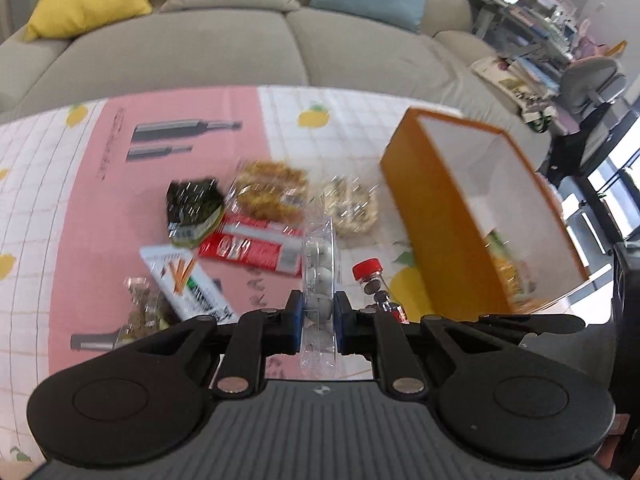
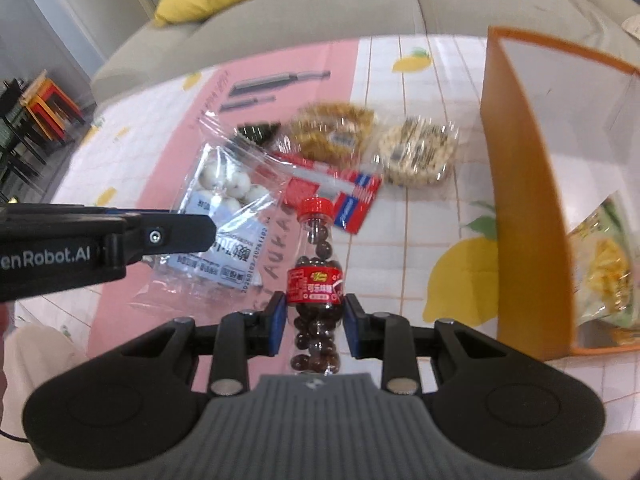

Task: Organize snacks
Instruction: 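Carry both items into the orange box and open both tools to release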

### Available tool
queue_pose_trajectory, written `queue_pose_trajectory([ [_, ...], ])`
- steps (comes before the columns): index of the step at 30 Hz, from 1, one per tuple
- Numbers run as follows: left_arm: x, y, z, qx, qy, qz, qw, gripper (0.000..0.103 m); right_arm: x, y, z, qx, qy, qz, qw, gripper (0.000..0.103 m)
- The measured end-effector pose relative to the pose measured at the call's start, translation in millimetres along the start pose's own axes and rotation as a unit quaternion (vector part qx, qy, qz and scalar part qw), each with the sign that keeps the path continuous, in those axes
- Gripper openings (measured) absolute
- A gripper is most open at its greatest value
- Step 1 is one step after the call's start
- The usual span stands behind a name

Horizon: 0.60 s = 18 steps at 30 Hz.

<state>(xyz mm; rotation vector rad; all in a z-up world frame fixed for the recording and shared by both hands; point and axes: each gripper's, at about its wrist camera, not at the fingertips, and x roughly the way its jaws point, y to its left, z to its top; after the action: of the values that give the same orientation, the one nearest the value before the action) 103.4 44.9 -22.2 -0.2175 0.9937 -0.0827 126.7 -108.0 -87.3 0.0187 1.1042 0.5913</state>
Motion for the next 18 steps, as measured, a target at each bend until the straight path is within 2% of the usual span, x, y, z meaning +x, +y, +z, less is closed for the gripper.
queue_pose_trajectory([
  [6,-19,-35,29,0.035,-0.030,-0.026,0.9986,0.016,-46,-16,14,-0.007,-0.043,0.003,0.999,0.028],
  [10,-19,-64,49,0.061,-0.038,-0.050,0.9961,0.016,-80,-42,28,-0.002,-0.066,0.000,0.998,0.028],
  [15,-2,-106,70,0.098,-0.038,-0.075,0.9917,0.016,-107,-92,43,0.029,-0.074,-0.016,0.997,0.029],
  [18,20,-129,79,0.118,-0.022,-0.080,0.9896,0.016,-113,-119,49,0.032,-0.073,-0.054,0.995,0.029],
])
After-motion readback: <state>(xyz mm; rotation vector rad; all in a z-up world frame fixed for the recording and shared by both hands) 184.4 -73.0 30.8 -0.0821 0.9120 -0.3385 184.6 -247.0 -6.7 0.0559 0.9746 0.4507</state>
